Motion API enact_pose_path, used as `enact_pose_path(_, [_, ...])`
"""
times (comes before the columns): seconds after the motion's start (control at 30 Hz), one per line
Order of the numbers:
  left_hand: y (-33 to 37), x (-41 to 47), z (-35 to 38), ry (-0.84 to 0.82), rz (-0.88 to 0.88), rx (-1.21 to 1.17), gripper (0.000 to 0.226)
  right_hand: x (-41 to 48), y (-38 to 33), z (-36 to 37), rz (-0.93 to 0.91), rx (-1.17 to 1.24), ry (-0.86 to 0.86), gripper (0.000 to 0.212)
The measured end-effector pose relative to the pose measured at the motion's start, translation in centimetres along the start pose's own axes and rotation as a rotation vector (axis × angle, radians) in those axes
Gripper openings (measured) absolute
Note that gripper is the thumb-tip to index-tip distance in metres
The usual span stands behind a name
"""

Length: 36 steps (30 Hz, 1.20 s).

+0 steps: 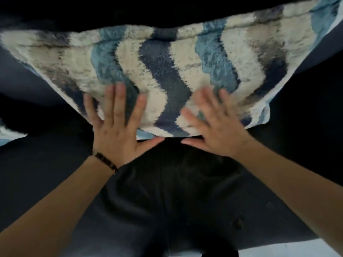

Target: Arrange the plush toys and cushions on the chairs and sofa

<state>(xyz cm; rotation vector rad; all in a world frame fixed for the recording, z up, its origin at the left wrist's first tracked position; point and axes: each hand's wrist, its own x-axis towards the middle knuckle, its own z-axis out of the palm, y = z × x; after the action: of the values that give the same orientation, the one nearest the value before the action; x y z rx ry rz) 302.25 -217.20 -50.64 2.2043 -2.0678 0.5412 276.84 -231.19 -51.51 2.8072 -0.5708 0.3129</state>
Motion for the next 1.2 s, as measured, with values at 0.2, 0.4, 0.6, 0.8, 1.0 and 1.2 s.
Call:
enact_pose_path(0.2, [-4.0,-0.6,2.6,-0.164,0.082,0.079,0.122,0.2,2.7,3.6,-0.184,-0.309,-0.066,0.098])
enact_pose_path(0.4, [0.1,-3.4,0.3,-0.236,-0.325,-0.052,0.112,-7.7,4.6,0.2,0.474,-0.006,-0.150,0.090])
enact_pose_path(0.6, [7.8,-1.6,-1.2,0.053,-1.680,-1.238,0.088,-2.9,-3.8,-0.3,1.811,1.113,0.203,0.093])
enact_pose_path(0.8, [5.1,0.8,4.4,-0.022,-1.596,-1.473,0.169,2.5,-0.4,2.0,1.914,1.446,0.210,0.086])
enact_pose_path(1.0, [4.7,2.6,-1.7,0.284,-1.442,-0.943,0.075,0.3,0.1,-2.0,1.419,0.831,0.329,0.099])
enact_pose_path(1.2, [3.1,5.1,-1.1,-0.058,-0.889,-0.353,0.071,2.6,1.9,-1.5,1.121,0.435,0.109,0.101])
